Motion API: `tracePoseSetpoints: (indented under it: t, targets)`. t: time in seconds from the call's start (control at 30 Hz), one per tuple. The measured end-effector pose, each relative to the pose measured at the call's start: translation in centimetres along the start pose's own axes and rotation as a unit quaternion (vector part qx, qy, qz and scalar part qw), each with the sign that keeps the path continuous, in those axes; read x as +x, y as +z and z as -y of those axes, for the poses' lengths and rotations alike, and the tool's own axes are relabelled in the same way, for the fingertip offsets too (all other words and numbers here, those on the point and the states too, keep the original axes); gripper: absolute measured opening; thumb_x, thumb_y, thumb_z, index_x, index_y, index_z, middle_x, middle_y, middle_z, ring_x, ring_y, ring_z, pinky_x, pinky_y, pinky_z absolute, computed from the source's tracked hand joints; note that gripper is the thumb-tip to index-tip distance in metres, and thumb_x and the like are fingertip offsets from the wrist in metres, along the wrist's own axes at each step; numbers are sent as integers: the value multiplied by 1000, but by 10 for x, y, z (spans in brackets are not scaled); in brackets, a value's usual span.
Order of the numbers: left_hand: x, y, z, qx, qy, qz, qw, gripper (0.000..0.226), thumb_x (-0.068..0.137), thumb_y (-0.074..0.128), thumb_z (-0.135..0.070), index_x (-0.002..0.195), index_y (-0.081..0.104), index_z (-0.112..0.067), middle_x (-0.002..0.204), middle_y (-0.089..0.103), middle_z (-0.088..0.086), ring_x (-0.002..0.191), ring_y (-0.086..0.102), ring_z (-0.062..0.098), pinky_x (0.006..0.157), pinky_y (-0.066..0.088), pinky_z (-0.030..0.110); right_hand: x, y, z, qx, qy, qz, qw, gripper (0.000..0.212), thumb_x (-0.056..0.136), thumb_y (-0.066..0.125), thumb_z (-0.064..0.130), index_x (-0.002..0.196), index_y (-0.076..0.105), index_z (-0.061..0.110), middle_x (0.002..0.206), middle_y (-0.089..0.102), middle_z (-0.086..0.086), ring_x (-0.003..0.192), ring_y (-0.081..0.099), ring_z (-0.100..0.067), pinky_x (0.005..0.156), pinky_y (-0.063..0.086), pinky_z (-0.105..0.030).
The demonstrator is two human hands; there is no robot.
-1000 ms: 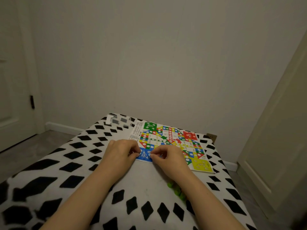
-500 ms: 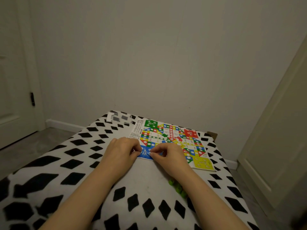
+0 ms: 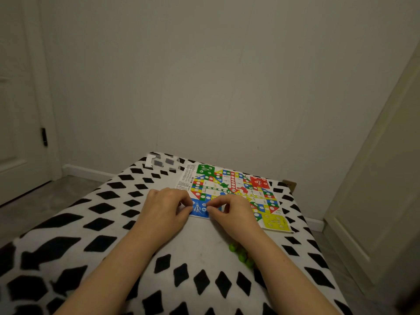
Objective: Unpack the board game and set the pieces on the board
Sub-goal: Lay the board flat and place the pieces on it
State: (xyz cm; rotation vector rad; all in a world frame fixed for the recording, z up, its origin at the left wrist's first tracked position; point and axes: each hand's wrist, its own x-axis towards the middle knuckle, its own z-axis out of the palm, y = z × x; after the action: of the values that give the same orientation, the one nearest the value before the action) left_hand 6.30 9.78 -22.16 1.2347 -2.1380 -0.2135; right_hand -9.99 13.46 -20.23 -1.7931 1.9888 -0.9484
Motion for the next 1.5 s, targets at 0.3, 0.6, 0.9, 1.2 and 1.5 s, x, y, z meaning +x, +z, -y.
tracePoseSetpoints:
  t: [0.3,0.6,0.9,1.2,1.5]
  targets:
    - [-6,-6,-8,-35,28,-30,999,11,87,60,-29,97,62,-26,95,58,-12,89,50,3,83,43,21,-20,-19,-7,44,-3,-45,998,6,84,65,25,87,71,27,82,61,20,68,50,-4,62,42,-19]
    - [-23,3,-43,-98,66,23,993,9,84,63,-33,92,63,-34,96,55,-17,91,51,-2,76,43,15,-51,-52,-27,75,18,-63,995,8,85,65,21,86,68,28,88,61,16,71,53,-5,59,42,-13]
    - [-21,6,-85,-90,83,122,985,15,86,60,-37,100,65,-34,101,58,-16,93,52,0,87,47,24,-74,-71,-53,51,23,-36,998,8,83,67,21,85,68,28,88,64,14,69,52,-5,60,43,-12]
    - [-6,7,-107,-67,90,218,970,21,88,59,-30,106,67,-24,95,60,-12,80,51,-3,75,41,16,-80,-70,-60,41,6,-42,998,7,83,68,23,86,68,30,87,64,14,66,51,-5,60,45,-15]
    - [-6,14,-102,-80,83,201,973,8,83,66,-29,90,66,-25,91,60,-14,85,57,2,73,47,17,-89,-68,-61,72,-10,4,997,9,81,69,27,86,69,34,85,66,13,69,51,-6,62,48,-19]
